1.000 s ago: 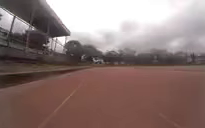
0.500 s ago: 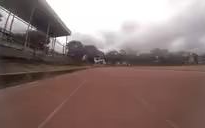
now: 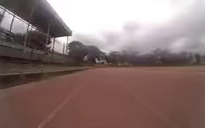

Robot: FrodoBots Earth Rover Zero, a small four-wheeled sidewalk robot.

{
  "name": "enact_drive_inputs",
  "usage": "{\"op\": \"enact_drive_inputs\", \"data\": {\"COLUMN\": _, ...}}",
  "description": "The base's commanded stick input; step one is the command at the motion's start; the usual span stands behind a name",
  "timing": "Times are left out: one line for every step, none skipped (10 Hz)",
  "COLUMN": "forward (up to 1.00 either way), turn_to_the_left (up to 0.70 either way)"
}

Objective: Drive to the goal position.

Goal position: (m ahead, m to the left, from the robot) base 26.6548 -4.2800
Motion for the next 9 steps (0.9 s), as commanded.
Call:
{"op": "enact_drive_inputs", "data": {"forward": 1.0, "turn_to_the_left": 0.0}}
{"op": "enact_drive_inputs", "data": {"forward": 1.0, "turn_to_the_left": 0.0}}
{"op": "enact_drive_inputs", "data": {"forward": 1.0, "turn_to_the_left": 0.0}}
{"op": "enact_drive_inputs", "data": {"forward": 1.0, "turn_to_the_left": 0.0}}
{"op": "enact_drive_inputs", "data": {"forward": 1.0, "turn_to_the_left": 0.0}}
{"op": "enact_drive_inputs", "data": {"forward": 1.0, "turn_to_the_left": 0.0}}
{"op": "enact_drive_inputs", "data": {"forward": 1.0, "turn_to_the_left": 0.0}}
{"op": "enact_drive_inputs", "data": {"forward": 1.0, "turn_to_the_left": 0.0}}
{"op": "enact_drive_inputs", "data": {"forward": 1.0, "turn_to_the_left": 0.0}}
